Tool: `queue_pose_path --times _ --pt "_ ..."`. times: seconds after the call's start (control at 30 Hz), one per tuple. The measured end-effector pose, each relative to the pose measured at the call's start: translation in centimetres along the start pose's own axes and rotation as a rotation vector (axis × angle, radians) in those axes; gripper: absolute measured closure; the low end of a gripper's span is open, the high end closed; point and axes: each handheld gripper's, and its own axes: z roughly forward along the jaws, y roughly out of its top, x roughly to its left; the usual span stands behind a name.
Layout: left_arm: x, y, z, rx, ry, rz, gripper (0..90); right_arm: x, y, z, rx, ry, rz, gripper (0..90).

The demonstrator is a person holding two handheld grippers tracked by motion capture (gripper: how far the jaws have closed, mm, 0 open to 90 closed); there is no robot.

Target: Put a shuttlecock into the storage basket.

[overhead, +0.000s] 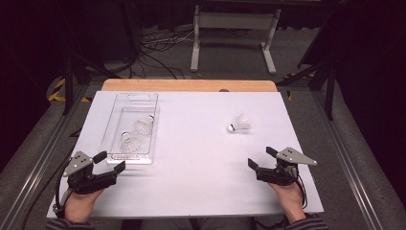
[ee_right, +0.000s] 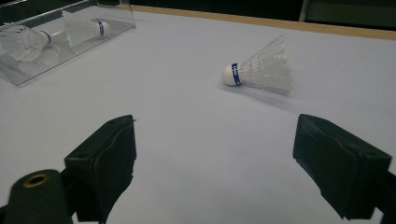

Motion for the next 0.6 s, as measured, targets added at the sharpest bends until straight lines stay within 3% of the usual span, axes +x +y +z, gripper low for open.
queue_pose_path --times 0.6 --pt "0.0 0.0 -0.1 0.0 0.0 0.01 20.1 0.4 1.0 1.9 0.002 0.017 -0.013 14.1"
